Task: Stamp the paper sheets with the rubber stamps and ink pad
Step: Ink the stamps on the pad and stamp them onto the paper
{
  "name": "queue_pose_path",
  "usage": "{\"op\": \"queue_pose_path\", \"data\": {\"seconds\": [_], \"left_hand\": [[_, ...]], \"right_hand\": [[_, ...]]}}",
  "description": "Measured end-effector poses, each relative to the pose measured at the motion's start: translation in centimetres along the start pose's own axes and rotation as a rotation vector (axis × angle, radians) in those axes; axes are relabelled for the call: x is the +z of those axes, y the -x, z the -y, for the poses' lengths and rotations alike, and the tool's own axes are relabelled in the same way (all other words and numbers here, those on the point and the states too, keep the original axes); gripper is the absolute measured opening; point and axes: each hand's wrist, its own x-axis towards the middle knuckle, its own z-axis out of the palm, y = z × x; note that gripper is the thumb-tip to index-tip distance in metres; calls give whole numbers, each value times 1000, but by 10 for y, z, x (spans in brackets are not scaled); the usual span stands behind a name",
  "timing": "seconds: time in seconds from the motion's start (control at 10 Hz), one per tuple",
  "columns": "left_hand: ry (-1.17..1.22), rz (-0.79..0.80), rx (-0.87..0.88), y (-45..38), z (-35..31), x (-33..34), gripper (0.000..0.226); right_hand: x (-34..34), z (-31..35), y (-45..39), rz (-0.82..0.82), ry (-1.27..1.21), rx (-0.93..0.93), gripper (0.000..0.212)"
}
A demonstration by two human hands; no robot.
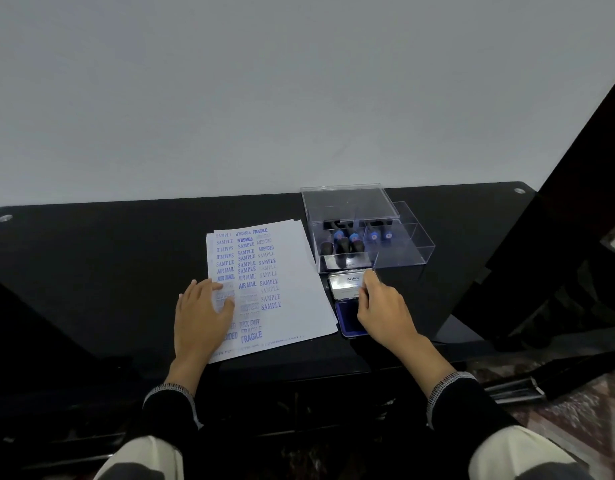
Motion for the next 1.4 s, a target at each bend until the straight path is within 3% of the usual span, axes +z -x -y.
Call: {"op": "queue_pose_path", "data": {"seconds": [0.2, 0.6, 0.9, 1.2, 1.4], "left_hand": [[4, 9, -5, -1, 2, 1, 34], [14, 7, -12, 0, 0, 0, 37], [16, 11, -13, 1, 1, 1, 36], [158, -22, -60, 2, -1, -5, 38], [174, -42, -104, 2, -1, -7, 42]], "right_hand": [[8, -2, 15, -125, -67, -52, 20], [3, -7, -5, 21, -56, 14, 11], [11, -3, 16, -154, -55, -35, 20], [5, -7, -5, -25, -54, 15, 14], [10, -5, 6, -111, -75, -17, 17]]}}
